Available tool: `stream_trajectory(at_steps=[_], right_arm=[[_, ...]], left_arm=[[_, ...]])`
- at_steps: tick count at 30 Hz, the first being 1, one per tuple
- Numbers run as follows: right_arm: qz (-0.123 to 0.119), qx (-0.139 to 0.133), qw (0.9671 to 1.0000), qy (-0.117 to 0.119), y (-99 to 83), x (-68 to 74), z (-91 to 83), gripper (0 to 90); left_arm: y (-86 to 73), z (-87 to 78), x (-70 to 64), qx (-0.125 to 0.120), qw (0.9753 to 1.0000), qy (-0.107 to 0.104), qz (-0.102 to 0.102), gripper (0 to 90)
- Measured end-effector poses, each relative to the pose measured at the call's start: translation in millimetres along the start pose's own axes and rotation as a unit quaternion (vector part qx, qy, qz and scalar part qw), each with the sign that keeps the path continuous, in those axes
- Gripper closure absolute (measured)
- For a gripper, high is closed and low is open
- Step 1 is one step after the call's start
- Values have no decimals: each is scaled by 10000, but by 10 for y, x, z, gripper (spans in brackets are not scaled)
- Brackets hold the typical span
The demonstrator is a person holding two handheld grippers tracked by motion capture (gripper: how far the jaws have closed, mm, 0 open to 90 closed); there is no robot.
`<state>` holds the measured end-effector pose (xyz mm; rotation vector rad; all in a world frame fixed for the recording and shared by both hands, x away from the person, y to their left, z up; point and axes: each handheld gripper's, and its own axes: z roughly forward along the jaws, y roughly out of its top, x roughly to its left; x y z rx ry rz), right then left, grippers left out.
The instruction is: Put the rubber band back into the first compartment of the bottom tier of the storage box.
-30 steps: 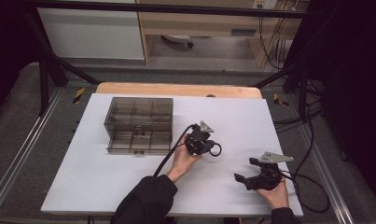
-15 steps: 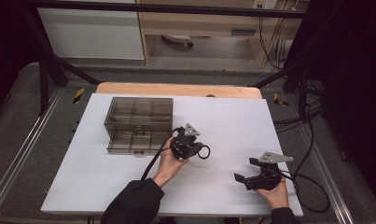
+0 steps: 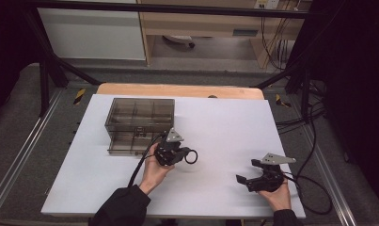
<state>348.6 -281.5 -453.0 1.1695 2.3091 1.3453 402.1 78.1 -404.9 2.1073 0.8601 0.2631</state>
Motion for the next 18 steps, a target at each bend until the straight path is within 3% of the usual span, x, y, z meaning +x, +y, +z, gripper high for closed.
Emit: stream_trajectory(at_steps=[18], right_arm=[[4, -2, 10000, -14, 0, -2, -5, 8]], left_arm=[[-285, -435, 182, -50, 9995, 288, -70, 872]])
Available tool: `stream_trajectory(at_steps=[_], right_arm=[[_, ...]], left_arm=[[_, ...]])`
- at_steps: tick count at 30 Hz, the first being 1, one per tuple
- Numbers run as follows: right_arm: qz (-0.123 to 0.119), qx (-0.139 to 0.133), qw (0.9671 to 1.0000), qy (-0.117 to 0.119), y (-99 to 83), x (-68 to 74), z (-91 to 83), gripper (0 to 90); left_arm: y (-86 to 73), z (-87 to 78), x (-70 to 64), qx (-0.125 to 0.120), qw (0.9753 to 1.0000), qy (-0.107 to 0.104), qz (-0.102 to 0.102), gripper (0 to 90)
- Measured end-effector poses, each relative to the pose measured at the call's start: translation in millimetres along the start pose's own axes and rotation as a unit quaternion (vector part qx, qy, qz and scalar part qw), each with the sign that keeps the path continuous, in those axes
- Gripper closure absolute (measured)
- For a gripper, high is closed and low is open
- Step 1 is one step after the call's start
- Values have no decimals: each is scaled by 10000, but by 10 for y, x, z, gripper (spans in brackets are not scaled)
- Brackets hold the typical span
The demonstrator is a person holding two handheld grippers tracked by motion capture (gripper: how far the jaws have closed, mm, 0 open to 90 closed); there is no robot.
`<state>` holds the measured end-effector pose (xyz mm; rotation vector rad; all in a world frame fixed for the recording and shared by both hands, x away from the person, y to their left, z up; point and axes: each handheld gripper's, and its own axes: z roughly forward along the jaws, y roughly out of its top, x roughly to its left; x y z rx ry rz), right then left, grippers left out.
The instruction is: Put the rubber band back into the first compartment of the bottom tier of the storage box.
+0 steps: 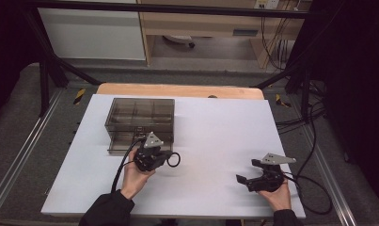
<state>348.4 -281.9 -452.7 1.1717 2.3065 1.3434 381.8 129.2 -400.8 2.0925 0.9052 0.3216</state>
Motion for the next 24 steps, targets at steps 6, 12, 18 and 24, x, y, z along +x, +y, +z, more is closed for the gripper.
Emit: stream_trajectory(at_steps=[6, 12, 18, 24], right_arm=[[-9, 5, 10000, -1, 0, -2, 3, 7], [5, 7, 10000, -1, 1, -1, 0, 7], [13, 7, 10000, 1, 1, 0, -2, 7], [-10, 6, 10000, 1, 1, -3, 2, 7]], left_arm=[[-101, -125, 112, 17, 9998, 146, -124, 872], [-195, -245, 218, 34, 9994, 279, -206, 872], [-277, -346, 302, 35, 9990, 343, -279, 872], [-325, -448, 388, -19, 9983, 404, -414, 872]])
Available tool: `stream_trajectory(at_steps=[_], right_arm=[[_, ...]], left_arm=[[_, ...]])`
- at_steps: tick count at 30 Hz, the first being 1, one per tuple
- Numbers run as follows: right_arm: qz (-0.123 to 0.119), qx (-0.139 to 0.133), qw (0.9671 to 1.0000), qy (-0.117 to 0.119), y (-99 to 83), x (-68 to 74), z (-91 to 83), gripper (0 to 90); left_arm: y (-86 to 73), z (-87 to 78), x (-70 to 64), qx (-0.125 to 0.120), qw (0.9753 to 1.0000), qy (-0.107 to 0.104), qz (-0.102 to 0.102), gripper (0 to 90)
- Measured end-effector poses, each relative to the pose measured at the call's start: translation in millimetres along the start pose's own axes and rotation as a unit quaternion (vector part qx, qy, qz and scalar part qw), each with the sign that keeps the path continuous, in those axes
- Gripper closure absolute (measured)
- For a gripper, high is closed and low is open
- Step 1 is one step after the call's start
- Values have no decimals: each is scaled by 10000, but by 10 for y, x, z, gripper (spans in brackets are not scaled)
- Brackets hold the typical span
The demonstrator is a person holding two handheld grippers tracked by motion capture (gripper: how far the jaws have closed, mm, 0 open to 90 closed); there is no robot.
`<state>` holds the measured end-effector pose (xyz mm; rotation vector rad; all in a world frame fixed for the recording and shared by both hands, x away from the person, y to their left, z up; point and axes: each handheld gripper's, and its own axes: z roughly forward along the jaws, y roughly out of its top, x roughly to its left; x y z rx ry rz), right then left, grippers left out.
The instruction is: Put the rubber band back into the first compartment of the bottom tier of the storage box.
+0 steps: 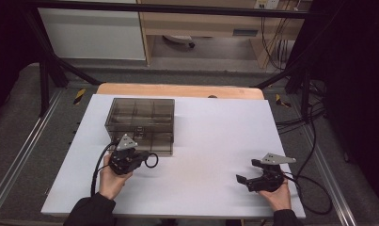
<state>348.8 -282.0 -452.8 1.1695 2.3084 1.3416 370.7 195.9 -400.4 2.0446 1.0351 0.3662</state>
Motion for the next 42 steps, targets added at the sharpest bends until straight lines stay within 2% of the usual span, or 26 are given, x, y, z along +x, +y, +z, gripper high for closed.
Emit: stream_trajectory(at_steps=[24, 42], right_arm=[[6, 1, 10000, 0, 0, 1, 0, 7], [16, 2, 10000, 0, 1, 1, 0, 7]], left_arm=[[-67, -139, 359, 5, 9988, 390, -284, 871], [-58, -183, 630, -26, 9965, 666, -508, 871]])
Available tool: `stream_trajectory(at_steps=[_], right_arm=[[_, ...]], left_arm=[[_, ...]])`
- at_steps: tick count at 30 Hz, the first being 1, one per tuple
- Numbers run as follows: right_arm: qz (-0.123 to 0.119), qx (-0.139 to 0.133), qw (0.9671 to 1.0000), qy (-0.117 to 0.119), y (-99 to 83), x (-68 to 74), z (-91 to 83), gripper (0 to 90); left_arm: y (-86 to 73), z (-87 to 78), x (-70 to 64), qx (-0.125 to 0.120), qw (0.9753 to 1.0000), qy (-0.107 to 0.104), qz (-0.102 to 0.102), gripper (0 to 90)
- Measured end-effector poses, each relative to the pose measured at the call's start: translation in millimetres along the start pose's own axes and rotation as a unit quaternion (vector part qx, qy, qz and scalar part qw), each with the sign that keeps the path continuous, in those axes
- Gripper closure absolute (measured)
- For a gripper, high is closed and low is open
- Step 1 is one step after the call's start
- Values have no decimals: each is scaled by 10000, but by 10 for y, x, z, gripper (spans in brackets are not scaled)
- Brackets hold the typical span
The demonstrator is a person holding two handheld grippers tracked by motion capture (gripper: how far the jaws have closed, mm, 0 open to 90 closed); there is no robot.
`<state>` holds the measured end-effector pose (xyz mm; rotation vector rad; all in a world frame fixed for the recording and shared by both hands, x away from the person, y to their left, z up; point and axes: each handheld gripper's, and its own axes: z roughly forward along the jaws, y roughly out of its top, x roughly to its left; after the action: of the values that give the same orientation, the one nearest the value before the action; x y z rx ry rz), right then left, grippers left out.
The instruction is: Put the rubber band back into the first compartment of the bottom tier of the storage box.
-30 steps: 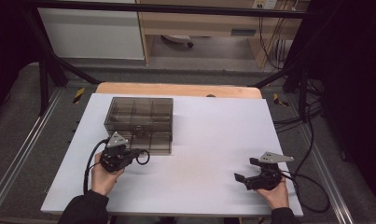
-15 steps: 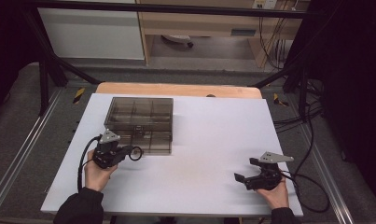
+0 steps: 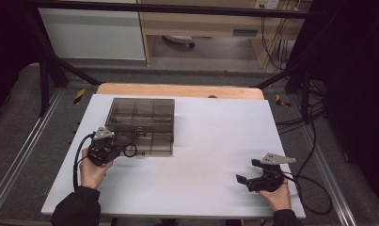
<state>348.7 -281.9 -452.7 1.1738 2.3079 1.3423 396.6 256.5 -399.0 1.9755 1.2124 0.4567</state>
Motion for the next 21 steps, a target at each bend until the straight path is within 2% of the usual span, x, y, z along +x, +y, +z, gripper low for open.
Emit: stream_trajectory(at_steps=[21], right_arm=[[-8, 8, 10000, -3, 1, -2, 1, 7]], left_arm=[[14, 68, 284, 4, 9991, 369, -216, 871]])
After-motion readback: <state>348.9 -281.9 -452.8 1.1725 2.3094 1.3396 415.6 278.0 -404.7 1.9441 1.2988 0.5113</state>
